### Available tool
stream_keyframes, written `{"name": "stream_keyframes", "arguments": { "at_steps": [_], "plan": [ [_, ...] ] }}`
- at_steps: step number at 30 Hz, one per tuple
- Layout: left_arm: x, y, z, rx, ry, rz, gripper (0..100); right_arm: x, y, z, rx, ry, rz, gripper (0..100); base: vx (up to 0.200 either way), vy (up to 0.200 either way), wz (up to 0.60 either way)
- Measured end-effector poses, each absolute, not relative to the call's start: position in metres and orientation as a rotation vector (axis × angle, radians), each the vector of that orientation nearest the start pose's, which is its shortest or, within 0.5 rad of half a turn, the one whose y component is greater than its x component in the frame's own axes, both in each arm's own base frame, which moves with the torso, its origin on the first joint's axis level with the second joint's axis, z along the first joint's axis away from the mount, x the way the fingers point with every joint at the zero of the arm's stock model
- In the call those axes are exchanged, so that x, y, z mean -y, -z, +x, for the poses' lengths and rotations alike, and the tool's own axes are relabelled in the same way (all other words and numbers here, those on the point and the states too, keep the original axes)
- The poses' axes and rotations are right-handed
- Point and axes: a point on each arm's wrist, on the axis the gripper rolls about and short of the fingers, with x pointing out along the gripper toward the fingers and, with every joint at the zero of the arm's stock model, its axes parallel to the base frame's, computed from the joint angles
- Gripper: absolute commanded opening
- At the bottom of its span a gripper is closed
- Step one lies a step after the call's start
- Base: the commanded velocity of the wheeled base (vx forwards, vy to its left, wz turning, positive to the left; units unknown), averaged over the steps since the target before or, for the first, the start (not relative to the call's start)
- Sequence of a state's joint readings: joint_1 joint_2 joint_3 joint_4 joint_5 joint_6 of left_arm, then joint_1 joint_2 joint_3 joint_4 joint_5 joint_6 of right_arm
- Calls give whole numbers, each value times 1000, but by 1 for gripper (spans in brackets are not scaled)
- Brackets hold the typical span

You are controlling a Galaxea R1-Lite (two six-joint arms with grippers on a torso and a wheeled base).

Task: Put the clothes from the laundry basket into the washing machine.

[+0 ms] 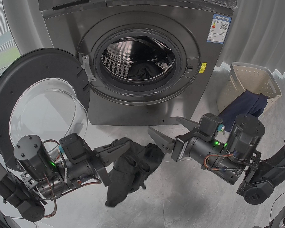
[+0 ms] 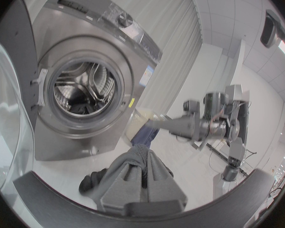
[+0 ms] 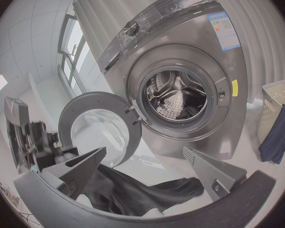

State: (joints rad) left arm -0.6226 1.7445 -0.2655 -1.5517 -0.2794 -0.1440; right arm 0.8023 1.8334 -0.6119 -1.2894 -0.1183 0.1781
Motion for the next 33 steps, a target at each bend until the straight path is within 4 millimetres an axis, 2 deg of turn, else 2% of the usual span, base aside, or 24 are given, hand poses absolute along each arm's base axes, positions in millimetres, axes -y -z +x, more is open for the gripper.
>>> {"name": "stream_keyframes", "arguments": {
  "at_steps": [6, 16, 22, 33],
  "plan": [
    [144, -157, 193, 89, 905, -197, 0, -211, -144, 216, -49, -664, 161, 100, 0, 0, 0],
    [136, -177, 182, 164, 925, -229, 0, -200, -131, 215, -94, -640, 119, 100, 0, 0, 0],
    [132, -182, 173, 178, 950, -247, 0, -202, -126, 217, -109, -637, 111, 100, 0, 0, 0],
    [131, -181, 170, 173, 967, -242, 0, -211, -124, 226, -100, -639, 113, 100, 0, 0, 0]
  ]
}}
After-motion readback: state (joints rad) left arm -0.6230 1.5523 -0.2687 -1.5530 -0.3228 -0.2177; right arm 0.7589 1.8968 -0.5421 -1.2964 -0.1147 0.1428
